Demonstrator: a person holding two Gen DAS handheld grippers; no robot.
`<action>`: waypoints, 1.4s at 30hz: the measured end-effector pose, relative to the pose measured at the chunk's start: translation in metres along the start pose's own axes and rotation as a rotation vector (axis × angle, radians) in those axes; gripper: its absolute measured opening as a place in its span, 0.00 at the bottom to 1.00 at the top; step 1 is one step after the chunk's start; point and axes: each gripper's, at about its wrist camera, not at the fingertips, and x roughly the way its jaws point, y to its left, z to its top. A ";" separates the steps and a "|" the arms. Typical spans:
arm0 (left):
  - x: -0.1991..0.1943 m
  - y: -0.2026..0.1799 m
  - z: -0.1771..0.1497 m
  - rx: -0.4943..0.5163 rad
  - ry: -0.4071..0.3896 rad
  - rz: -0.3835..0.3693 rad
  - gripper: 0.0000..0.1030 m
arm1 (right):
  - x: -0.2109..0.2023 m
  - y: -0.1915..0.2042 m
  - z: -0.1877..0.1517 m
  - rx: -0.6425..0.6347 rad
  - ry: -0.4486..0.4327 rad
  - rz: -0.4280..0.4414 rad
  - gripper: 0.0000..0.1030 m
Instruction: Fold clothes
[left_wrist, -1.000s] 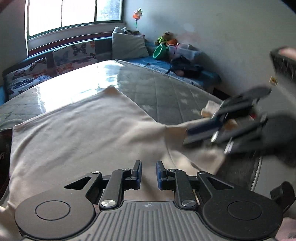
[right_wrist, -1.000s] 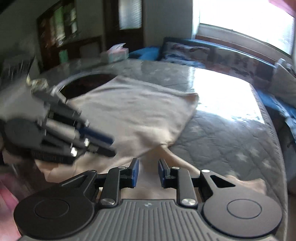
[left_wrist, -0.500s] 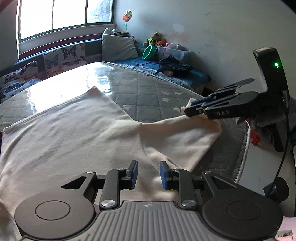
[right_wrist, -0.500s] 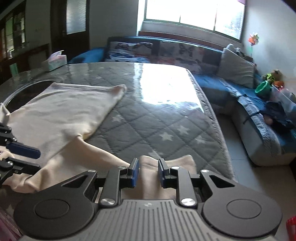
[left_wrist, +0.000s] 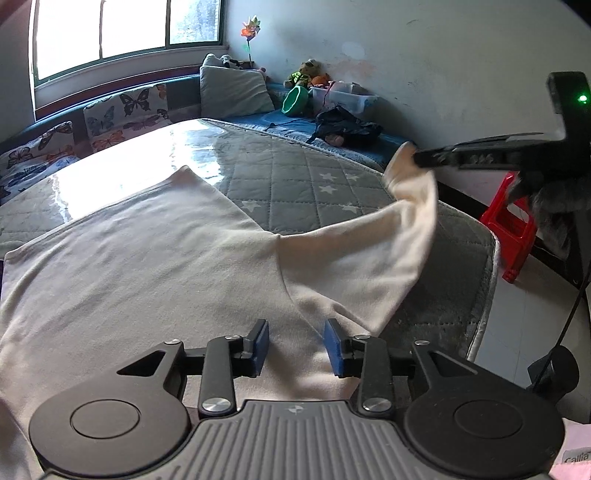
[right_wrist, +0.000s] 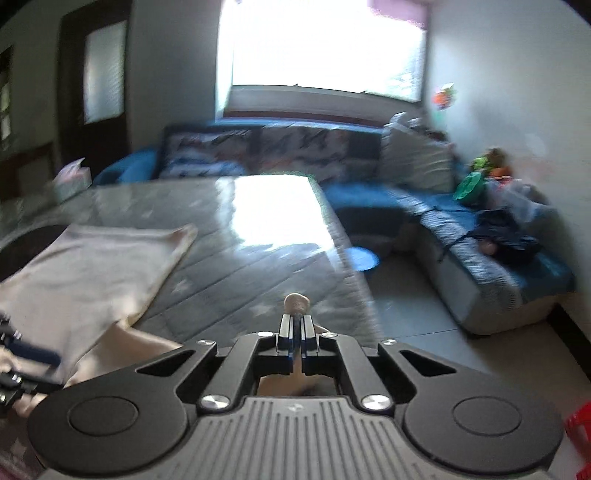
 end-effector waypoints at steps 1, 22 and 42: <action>0.000 0.000 0.000 0.003 0.000 -0.001 0.37 | -0.003 -0.007 -0.003 0.024 -0.004 -0.025 0.03; -0.007 -0.011 -0.002 0.053 -0.002 -0.041 0.38 | 0.037 -0.007 -0.023 0.050 0.067 0.040 0.11; -0.008 -0.013 0.002 0.045 -0.035 -0.059 0.38 | 0.019 -0.050 -0.043 0.202 0.101 -0.058 0.38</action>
